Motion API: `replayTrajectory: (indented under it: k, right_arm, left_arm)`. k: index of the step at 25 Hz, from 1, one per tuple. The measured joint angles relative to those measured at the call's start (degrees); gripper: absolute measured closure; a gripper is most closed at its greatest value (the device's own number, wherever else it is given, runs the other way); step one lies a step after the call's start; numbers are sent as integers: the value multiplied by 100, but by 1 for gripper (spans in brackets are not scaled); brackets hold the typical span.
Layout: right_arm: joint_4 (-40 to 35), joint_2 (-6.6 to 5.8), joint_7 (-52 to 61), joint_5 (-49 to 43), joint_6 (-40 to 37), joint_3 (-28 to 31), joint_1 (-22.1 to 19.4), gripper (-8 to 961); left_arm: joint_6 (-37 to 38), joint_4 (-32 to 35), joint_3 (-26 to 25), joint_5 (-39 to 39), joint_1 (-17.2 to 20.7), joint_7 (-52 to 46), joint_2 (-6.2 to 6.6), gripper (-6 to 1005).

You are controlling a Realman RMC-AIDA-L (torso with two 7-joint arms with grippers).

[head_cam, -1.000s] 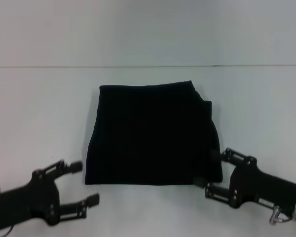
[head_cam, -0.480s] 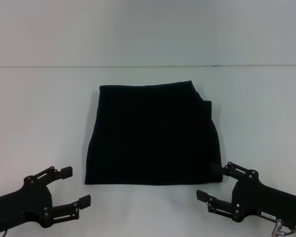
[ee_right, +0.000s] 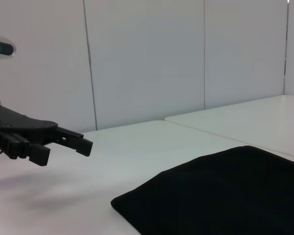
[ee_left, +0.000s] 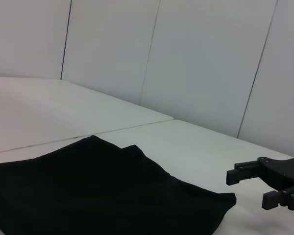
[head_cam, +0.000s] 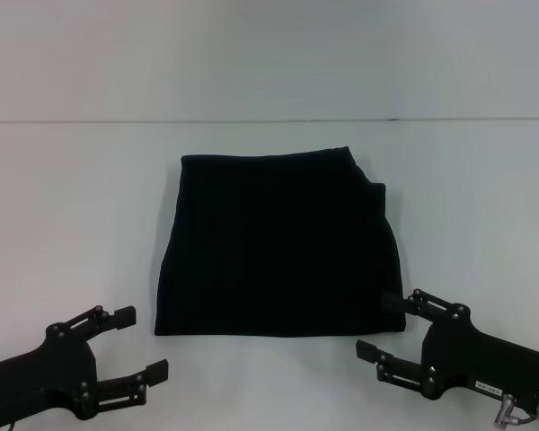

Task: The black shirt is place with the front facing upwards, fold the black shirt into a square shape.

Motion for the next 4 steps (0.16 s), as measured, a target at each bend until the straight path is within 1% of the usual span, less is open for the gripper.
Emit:
replayTrajectory:
  k: [4]
  right_arm:
    - [0, 0, 0, 3, -4, 3, 7, 145]
  left_arm:
    - [-6, 0, -2, 0, -6, 1, 0, 63]
